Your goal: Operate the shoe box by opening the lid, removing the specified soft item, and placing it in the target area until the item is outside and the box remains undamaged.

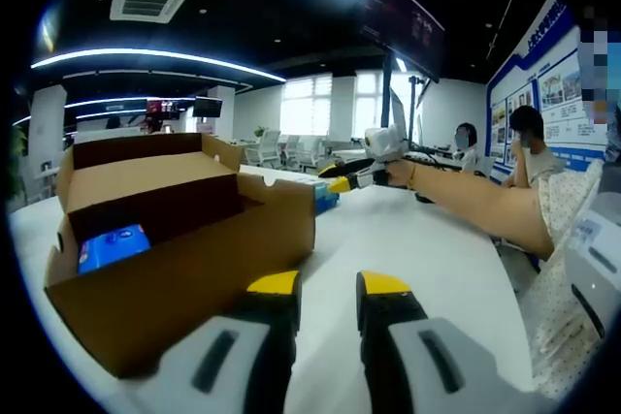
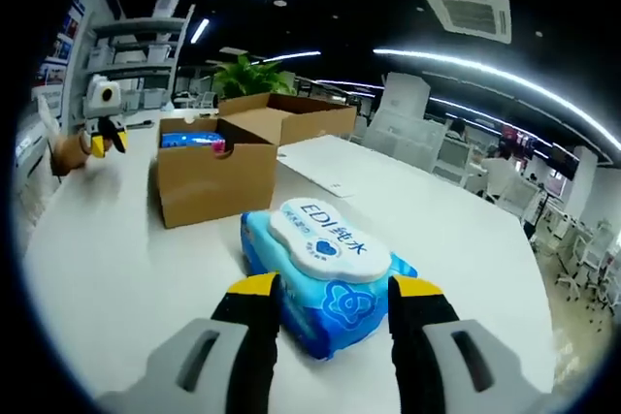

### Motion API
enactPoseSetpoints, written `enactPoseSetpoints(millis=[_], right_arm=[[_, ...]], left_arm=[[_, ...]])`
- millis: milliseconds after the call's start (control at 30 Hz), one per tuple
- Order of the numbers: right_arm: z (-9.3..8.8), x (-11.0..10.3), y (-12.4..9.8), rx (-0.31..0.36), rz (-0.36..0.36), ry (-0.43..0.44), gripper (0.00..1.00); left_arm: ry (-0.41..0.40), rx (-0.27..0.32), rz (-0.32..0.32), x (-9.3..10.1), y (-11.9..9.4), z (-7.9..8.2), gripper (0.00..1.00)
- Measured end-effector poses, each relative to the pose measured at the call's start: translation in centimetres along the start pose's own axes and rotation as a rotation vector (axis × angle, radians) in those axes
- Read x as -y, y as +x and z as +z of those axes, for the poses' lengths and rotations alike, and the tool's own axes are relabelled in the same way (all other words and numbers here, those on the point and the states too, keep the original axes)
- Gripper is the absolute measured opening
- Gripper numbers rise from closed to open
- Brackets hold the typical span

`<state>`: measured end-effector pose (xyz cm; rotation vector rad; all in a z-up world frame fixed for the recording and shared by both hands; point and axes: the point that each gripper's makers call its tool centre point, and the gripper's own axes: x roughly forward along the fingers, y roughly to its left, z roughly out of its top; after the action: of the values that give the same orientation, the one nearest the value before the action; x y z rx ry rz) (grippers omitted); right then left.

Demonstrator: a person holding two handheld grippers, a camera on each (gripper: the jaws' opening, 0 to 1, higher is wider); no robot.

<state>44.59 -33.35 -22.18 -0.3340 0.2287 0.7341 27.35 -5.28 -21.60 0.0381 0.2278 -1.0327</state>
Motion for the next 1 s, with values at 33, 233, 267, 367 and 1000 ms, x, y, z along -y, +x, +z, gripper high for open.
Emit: enactPoseSetpoints(millis=[33,233,267,367,1000], right_arm=[[0.4,0.0,-0.2,0.006,-0.006,-0.008,0.45],[3.7,-1.1,-0.8,0.088,0.003,-0.016,0.47],[4.2,-1.2,-0.9,0.100,0.003,-0.017,0.47],[5.3,-2.2,-0.8,0.122,0.010,-0.029,0.48],[11.7,-11.2,1.6,0.171,0.197,-0.105,0.48]], left_arm=[[0.000,0.001,-0.001,0.1,0.0,0.0,0.23],[-0.007,0.018,-0.009,0.5,-0.1,0.4,0.23],[-0.011,0.024,-0.007,0.5,-0.2,0.5,0.23],[-0.009,0.034,0.000,0.4,-0.4,0.8,0.23],[0.058,0.122,0.142,-4.8,-4.6,5.8,0.24]])
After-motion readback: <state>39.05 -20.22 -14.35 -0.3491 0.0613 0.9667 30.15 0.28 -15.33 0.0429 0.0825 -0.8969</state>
